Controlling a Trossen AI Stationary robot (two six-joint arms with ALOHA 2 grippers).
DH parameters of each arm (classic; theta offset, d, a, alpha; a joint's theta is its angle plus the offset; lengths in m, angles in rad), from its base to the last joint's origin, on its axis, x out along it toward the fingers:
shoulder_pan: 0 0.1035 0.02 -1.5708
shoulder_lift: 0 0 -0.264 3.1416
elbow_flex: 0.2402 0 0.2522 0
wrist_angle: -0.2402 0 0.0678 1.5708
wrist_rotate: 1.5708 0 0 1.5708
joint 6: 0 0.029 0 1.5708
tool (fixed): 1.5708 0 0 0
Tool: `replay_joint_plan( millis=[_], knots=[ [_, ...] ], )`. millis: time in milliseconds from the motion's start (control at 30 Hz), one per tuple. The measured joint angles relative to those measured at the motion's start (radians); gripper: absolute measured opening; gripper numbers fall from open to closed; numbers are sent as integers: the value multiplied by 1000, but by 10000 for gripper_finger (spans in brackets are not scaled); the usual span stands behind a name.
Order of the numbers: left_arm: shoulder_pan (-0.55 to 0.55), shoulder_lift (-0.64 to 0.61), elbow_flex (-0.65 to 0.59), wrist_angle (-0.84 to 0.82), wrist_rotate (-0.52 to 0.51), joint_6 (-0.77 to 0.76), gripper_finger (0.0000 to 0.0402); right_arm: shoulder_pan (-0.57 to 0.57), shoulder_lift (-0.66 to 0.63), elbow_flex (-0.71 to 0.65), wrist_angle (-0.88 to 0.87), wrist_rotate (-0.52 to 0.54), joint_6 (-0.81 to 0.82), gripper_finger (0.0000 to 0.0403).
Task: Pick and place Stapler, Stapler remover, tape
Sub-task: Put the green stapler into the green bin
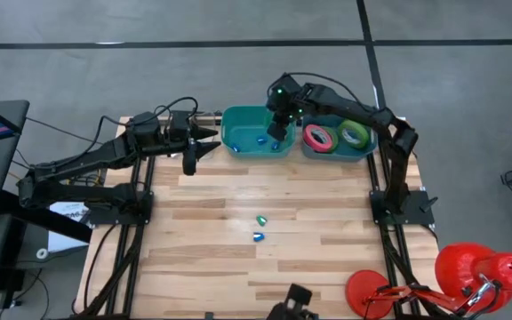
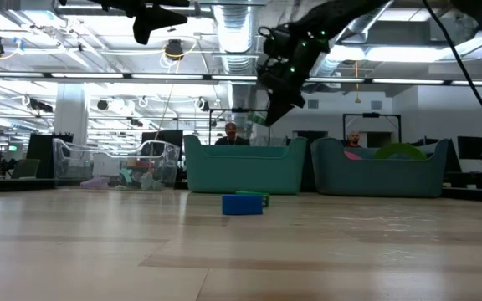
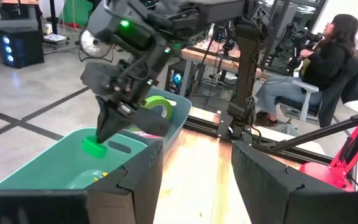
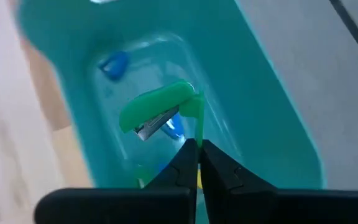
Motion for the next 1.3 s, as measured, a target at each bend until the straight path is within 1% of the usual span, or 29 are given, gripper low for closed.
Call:
replay_joint_plan(
  millis=[200, 367, 433, 600, 900, 1133, 1300],
  knots=[
    [0, 0, 0, 0, 0, 0, 181, -56, 2, -73, 9, -11, -1, 0],
    [0, 0, 0, 0, 0, 0, 181, -64, 2, -130, 41, -20, -5, 0],
    [0, 0, 0, 0, 0, 0, 181, -63, 3, -133, 42, -35, -5, 0],
    [0, 0, 0, 0, 0, 0, 181, -49, 2, -132, 73, -37, -6, 0],
    [0, 0, 0, 0, 0, 0, 181, -29, 2, -132, 71, -38, 2, 2],
    [0, 0, 0, 0, 0, 0, 181, -26, 2, -132, 66, -37, 61, 28],
    [0, 0, 0, 0, 0, 0, 181, -27, 2, -132, 63, -35, 64, 74]
  ],
)
